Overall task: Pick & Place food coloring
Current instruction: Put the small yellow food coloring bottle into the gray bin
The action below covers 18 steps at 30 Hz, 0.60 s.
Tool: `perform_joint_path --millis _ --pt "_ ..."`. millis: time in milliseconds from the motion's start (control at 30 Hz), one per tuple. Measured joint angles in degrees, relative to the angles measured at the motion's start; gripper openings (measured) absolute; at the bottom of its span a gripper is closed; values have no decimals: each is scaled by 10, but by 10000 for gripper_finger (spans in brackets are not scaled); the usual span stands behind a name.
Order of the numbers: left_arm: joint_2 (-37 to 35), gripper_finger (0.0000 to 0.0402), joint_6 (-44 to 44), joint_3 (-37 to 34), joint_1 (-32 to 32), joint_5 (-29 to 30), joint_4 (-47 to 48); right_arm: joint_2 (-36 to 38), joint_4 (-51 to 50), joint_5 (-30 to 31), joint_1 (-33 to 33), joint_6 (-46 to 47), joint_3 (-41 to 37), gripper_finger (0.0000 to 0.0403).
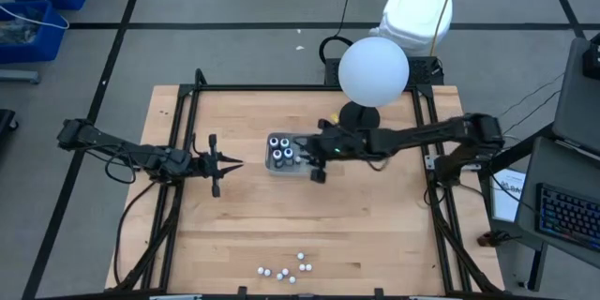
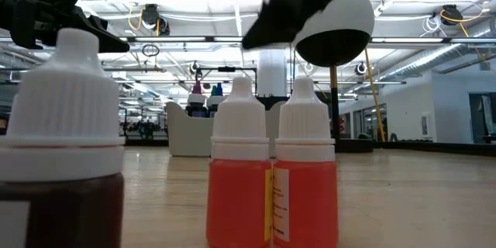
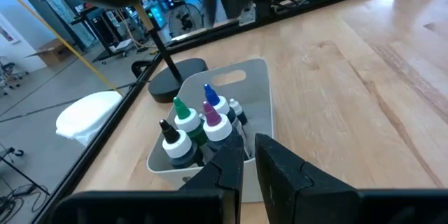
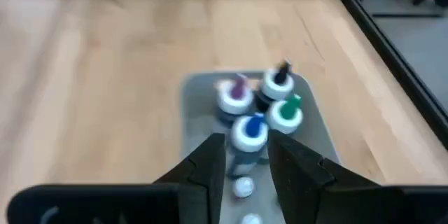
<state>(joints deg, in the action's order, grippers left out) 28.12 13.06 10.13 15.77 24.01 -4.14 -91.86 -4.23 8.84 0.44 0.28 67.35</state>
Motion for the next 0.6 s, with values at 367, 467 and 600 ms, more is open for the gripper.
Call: perform_joint_path --millis 367,467,600 --pt "0 47 -16 0 0 -2 1 85 140 34 177 7 -98 61" --pt "0 47 -16 0 0 -2 -2 81 226 59 212 2 -163 38" --pt "0 47 -24 0 0 -2 0 80 350 131 241 1 -254 6"
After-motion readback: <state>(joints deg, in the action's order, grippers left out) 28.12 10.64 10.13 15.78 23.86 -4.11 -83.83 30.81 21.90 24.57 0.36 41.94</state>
